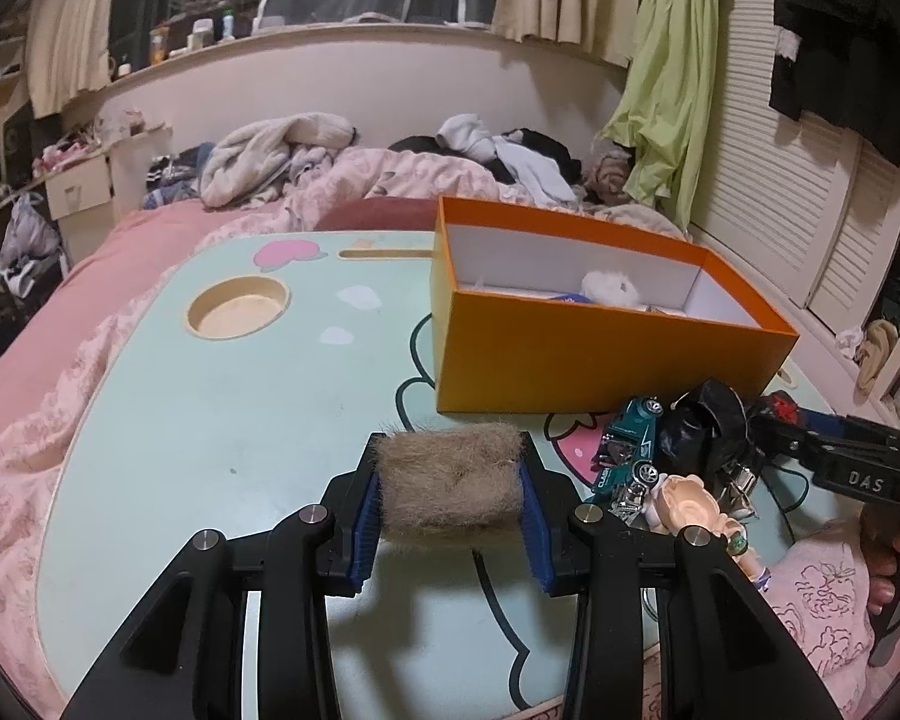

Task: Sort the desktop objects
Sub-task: 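Grasp the red-emblem case with the right tool, then drop the fur ball into the orange box with left tool while right tool drops the red case in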

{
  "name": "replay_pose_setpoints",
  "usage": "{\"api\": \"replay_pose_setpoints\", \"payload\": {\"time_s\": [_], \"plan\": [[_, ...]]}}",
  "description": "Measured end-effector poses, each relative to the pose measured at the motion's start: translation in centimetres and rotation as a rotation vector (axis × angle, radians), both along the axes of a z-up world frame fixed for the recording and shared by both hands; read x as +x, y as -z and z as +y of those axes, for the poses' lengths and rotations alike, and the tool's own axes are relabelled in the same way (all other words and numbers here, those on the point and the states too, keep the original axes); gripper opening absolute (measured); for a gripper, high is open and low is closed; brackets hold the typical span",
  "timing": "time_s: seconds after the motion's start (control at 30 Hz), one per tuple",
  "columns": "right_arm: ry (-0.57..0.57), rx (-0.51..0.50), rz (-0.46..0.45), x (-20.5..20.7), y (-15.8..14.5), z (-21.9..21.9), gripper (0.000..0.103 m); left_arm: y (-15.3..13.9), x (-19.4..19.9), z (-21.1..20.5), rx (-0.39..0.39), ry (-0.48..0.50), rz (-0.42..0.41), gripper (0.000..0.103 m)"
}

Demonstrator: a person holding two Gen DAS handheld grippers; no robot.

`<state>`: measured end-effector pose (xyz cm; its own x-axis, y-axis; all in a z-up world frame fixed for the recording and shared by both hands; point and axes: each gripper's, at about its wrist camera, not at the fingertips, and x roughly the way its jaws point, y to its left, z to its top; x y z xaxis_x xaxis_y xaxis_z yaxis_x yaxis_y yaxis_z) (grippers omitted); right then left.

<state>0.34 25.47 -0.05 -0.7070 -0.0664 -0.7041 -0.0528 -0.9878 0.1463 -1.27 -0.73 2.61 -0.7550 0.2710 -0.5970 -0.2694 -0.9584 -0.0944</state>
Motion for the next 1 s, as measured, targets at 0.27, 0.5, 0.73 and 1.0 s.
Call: {"api": "replay_pose_setpoints", "payload": {"time_s": [0.27, 0.5, 0.73, 1.0], "plan": [[0.047, 0.008, 0.233, 3.2, -4.4, -0.1, 0.061, -3.0, -0.2, 1.1, 0.001, 0.027, 0.071, 0.038], [0.001, -0.067, 0.225, -3.1, -8.3, -1.7, 0.061, -7.2, -7.0, 5.9, -0.053, 0.054, 0.092, 0.048], [0.028, 0.095, 0.103, -7.1, -4.5, -2.5, 0.068, -1.6, -11.3, 7.0, -0.080, 0.068, -0.114, 0.078], [0.063, 0.113, 0.236, -2.8, -6.7, -2.2, 0.069, -3.1, -6.7, 3.6, -0.051, 0.007, 0.012, 0.084]]}}
